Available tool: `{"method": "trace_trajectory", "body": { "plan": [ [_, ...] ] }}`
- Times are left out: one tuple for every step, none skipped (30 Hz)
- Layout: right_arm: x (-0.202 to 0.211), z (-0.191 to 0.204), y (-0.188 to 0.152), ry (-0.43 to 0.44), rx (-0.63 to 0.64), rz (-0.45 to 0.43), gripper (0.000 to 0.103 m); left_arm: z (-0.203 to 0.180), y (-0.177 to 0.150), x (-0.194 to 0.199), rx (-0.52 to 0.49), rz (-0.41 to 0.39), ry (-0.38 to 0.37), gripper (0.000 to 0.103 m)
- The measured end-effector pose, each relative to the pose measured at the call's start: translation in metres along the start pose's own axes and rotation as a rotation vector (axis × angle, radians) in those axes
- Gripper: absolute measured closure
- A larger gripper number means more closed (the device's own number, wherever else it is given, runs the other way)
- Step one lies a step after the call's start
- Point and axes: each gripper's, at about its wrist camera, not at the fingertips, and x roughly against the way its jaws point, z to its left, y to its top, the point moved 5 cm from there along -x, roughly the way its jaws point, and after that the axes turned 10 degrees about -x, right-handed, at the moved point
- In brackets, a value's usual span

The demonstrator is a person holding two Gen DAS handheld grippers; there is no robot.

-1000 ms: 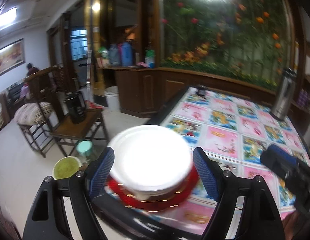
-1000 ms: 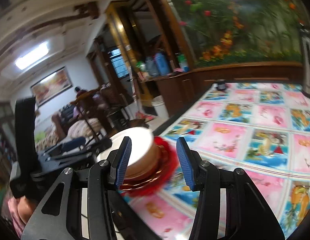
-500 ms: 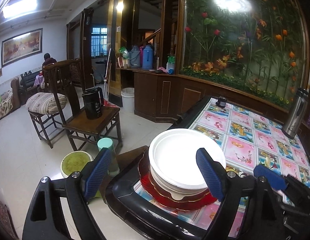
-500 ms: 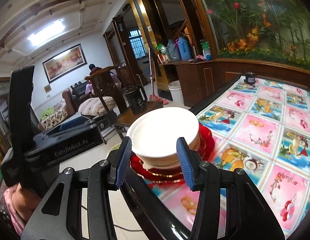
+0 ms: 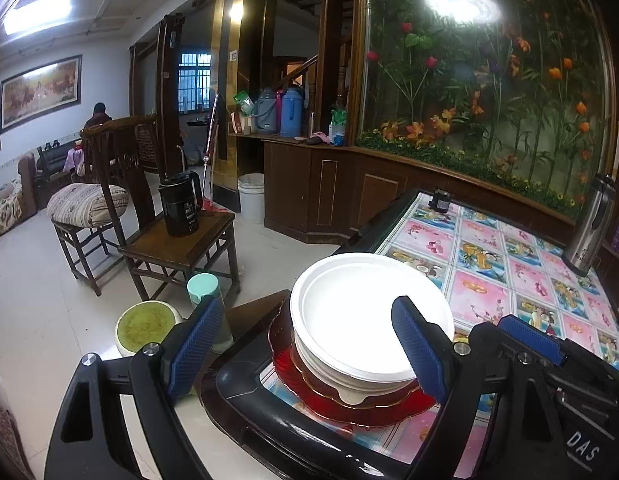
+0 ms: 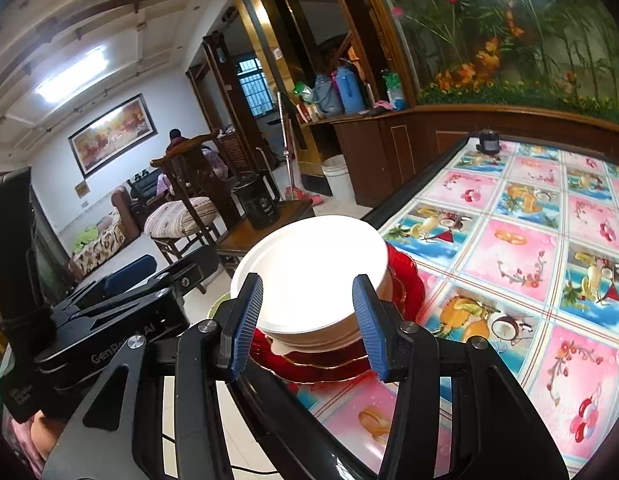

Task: Organize plates and bowls
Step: 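Hold the finished stack with the left tool while the right tool approaches it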

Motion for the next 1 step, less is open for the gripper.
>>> {"method": "trace_trajectory", "body": {
  "plan": [
    [0.0004, -0.0002, 0.0000, -0.003, -0.005, 0.001, 0.056, 0.0002, -0.0004, -0.0004, 0.002, 0.005, 0.000, 0.016]
  ]
}}
